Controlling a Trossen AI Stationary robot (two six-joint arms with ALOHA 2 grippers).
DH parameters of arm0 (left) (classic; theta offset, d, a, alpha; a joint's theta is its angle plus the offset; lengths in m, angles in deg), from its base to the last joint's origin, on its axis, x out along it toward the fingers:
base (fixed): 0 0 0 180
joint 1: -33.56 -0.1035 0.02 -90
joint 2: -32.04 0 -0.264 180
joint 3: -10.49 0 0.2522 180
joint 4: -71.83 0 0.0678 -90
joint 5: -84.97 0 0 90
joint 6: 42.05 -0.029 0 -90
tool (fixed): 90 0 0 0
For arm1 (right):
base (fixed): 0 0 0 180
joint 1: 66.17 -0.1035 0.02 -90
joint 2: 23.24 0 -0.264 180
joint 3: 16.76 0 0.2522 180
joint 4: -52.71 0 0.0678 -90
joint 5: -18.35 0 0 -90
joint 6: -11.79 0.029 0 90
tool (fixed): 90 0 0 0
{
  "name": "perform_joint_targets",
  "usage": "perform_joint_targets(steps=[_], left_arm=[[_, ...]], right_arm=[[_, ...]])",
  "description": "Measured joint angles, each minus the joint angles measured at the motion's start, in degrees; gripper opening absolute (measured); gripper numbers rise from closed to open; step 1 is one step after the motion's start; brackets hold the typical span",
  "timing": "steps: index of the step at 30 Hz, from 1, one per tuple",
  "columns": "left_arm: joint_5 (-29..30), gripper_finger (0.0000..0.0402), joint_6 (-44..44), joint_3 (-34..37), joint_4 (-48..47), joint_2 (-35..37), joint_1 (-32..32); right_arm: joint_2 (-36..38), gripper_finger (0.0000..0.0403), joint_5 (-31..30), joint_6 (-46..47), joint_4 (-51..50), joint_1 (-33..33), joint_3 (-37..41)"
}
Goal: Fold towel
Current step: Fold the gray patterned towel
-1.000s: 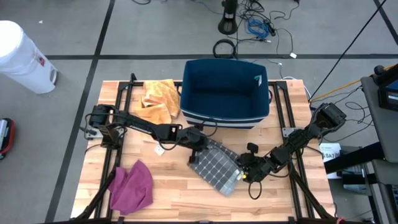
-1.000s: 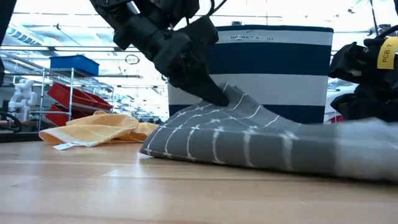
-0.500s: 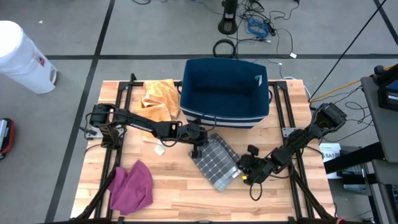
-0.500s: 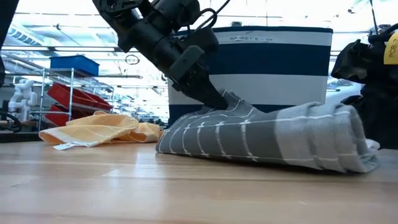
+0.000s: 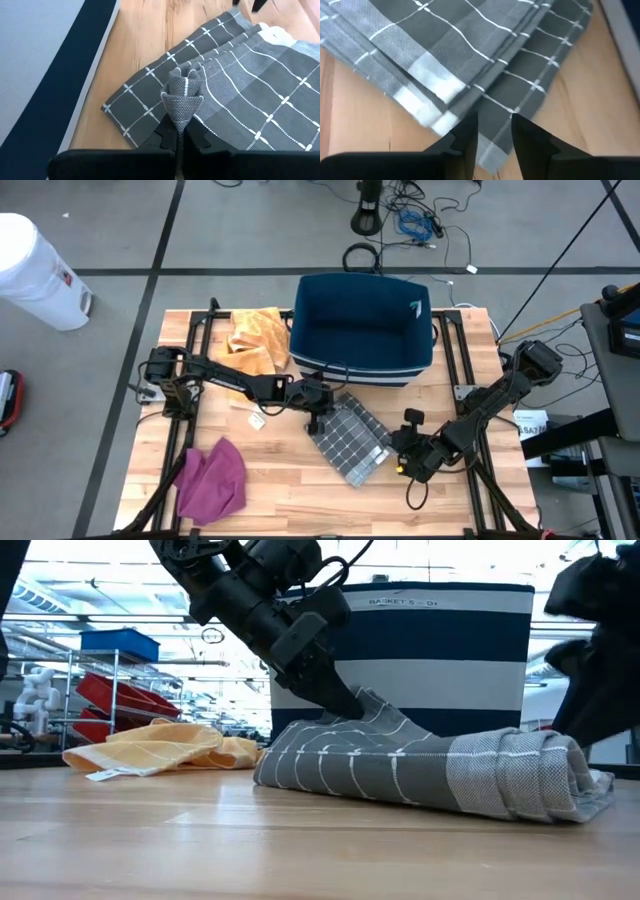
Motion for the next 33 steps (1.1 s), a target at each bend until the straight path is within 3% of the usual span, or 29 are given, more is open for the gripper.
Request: perform_joint_targets(steps=[4,11,18,22,27,33], left_arm=[[0.0,0.0,0.1,0.0,0.0,0.0,0.0],[0.0,0.0,0.4,0.0,0.2,0.0,-0.4],[0.0,0.0,0.6,0.0,0.2,0.0,-0.7],[0.0,0.0,0.7,0.0,0.2,0.0,-1.0],[-0.9,0.0,1.6,0.0,0.2,0.0,-2.1],[-3.0,0.0,2.5,0.0,0.3,0.0,-2.9]], right_arm=[[0.6,0.0139,-0.4,0.1,0.8,-2.0,-2.1],[-3.8,0.0183,-0.7,-4.1,17.5,-4.3,-2.1],[-10.7,0.0191,-1.6,-5.2,20.7,-5.6,-3.6],[-15.5,0.0192,-4.3,-10.5,20.5,-5.8,-7.5],[-22.4,0.0192,-7.7,-13.7,10.2,-5.8,-15.3],[-28.0,0.0192,-15.7,-9.2,-5.8,-7.0,-23.4]])
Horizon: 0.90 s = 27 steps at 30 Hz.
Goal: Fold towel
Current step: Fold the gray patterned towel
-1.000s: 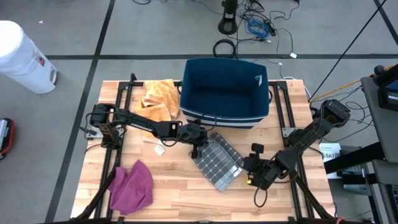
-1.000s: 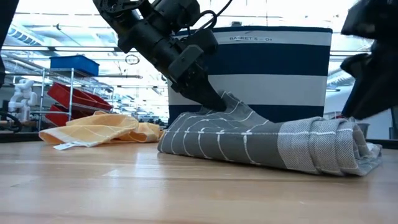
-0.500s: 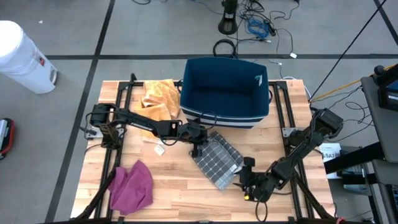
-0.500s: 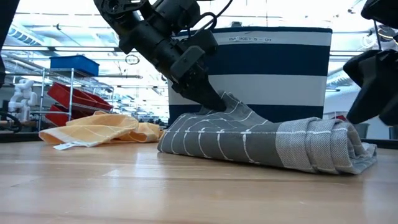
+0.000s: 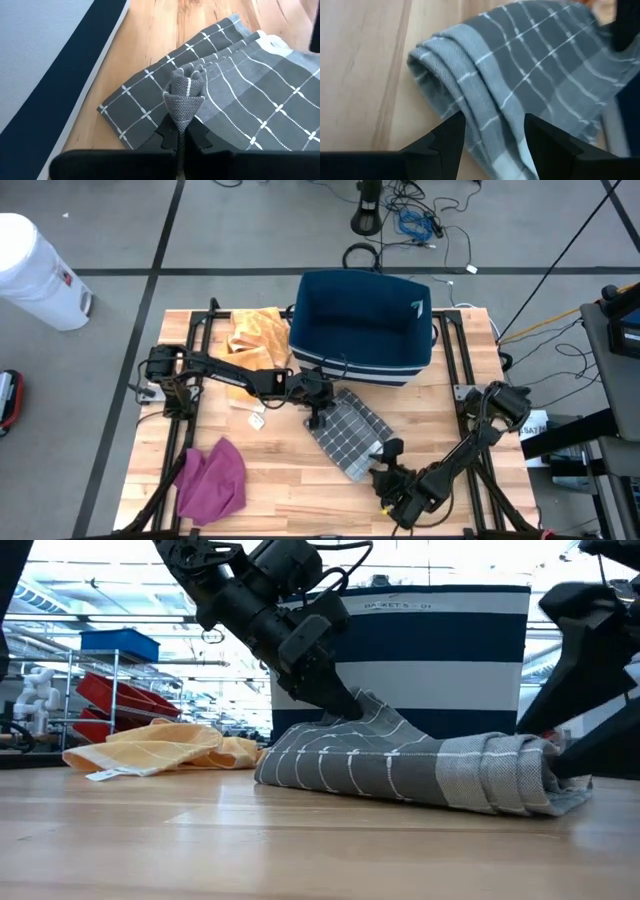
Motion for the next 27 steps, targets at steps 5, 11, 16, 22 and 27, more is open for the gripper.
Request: perform_joint_targets(steps=[5,11,16,22,27], left_arm=[[0.0,0.0,0.2,0.0,0.4,0.0,-0.1],[-0.7,0.0,0.5,0.0,0.6,0.0,-0.1],[-1.5,0.0,0.8,0.0,1.0,0.0,-0.1],[-2.6,0.0,1.5,0.0,1.1,0.0,0.0],[-2.7,0.0,1.6,0.0,1.1,0.0,0.2]], right_arm=[[-2.4,0.0192,-0.8,0.6,-1.4,-0.3,-1.7],[-3.3,0.0192,0.0,2.6,-1.5,-0.1,-1.7],[-3.3,0.0192,-2.9,4.6,-4.3,0.9,-1.7],[-4.2,0.0192,-2.5,3.6,-4.6,3.3,-1.7],[-4.4,0.017,-2.6,6.1,-6.3,4.1,-1.7]])
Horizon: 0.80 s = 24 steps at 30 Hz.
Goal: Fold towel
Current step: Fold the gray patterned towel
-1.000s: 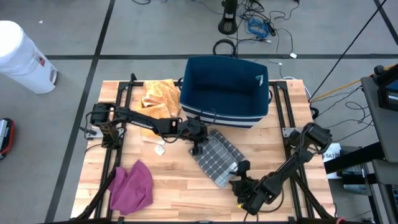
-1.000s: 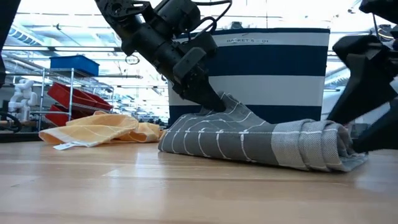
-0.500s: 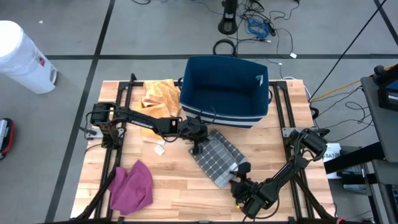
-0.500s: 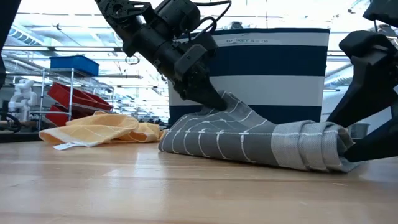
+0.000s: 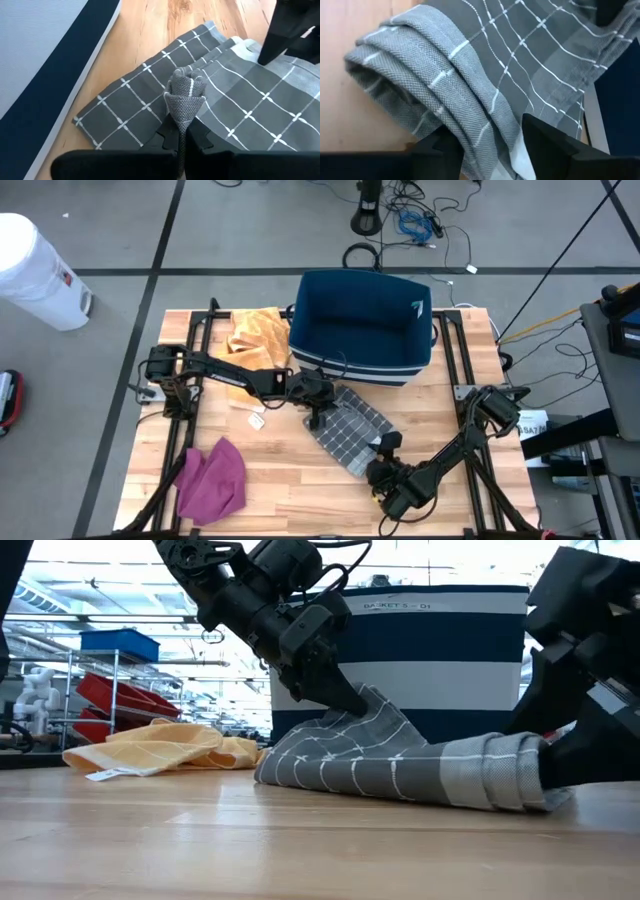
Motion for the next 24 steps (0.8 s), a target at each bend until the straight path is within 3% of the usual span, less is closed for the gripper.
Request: perform_joint_targets(steps=[9,15,24], left_arm=[[0.0,0.0,0.0,0.0,-0.1,0.0,0.0],[0.0,0.0,-0.2,0.0,-0.7,0.0,0.0],[0.6,0.0001,-0.7,0.0,-0.7,0.0,0.0]], right_arm=[[0.0,0.0013,0.2,1.8,-4.8,0.1,0.0],[0.0,0.0003,0.2,2.8,-12.3,0.1,-1.3],[0.0,0.0001,-1.7,14.3,-36.7,-0.1,-6.6]])
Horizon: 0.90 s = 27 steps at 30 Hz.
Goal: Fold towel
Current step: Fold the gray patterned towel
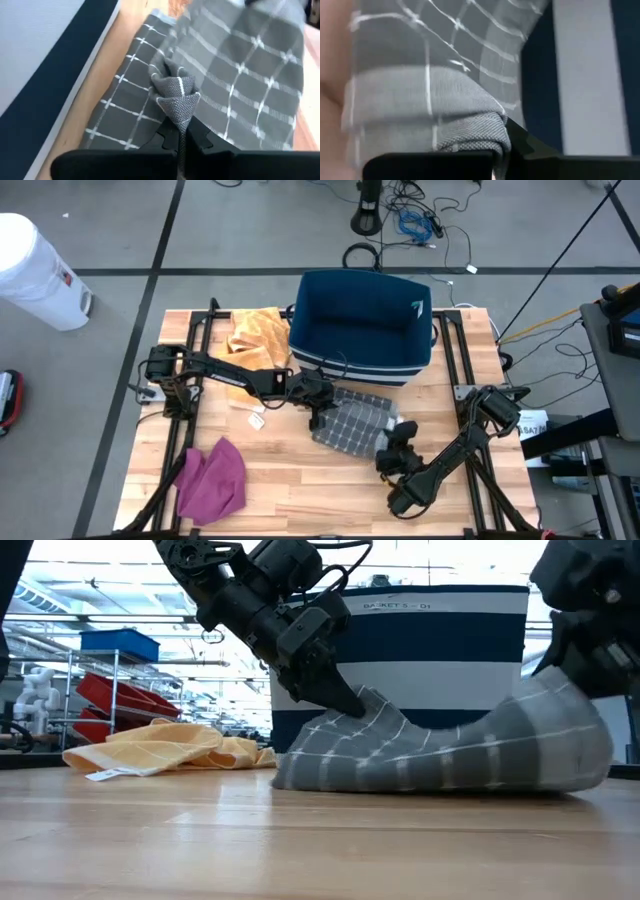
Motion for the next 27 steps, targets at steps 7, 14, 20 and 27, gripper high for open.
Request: perform_joint_targets(steps=[7,14,20,27], left_arm=[[2.3,0.0001,-0.2,0.0,0.0,0.0,0.0],[5.8,0.0001,-0.1,0.0,0.0,0.0,0.0],[8.7,0.0001,0.2,0.0,0.2,0.0,0.0],[11.9,0.0001,0.1,0.0,0.2,0.0,-0.1]], right_arm=[[0.0,0.0001,0.4,6.8,-5.0,1.3,3.1],[0.0,0.0,0.4,7.7,-4.3,4.1,4.7],[0.0,0.0,0.1,7.7,-3.4,6.4,6.3],[0.0,0.0011,0.1,6.0,-2.4,8.5,7.2]])
